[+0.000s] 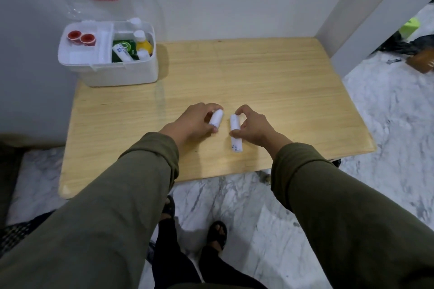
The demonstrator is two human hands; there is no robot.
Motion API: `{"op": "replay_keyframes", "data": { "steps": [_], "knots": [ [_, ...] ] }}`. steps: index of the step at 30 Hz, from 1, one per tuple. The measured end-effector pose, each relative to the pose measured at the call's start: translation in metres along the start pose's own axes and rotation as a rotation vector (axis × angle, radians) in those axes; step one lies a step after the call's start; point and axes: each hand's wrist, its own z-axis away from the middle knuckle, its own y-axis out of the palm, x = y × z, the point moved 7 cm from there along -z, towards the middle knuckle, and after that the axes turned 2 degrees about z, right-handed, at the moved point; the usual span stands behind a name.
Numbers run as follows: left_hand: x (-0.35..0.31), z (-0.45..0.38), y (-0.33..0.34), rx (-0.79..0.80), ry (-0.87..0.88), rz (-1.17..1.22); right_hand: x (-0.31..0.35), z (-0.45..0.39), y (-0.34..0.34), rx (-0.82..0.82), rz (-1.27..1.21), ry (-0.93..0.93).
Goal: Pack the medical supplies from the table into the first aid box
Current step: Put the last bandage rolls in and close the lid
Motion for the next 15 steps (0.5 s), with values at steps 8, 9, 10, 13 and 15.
{"op": "replay_keyframes", "data": {
  "steps": [8,9,10,13,15],
  "knots": [
    [0.011,0.033,-0.060,-0.122,-0.033,0.108,0.057,-0.010,-0.010,-0.045,0.024,-0.061],
    [0.013,0.038,-0.072,-0.141,-0.032,0.105,0.071,-0.012,-0.013,-0.055,0.029,-0.081],
    [0.014,0.043,-0.085,-0.162,-0.031,0.100,0.086,-0.015,-0.016,-0.066,0.031,-0.105],
    [0.022,0.058,-0.128,-0.236,-0.035,0.085,0.135,-0.024,-0.025,-0.094,0.028,-0.179],
    [0.032,0.068,-0.157,-0.288,-0.050,0.076,0.169,-0.032,-0.027,-0.114,0.020,-0.221]
  ]
}}
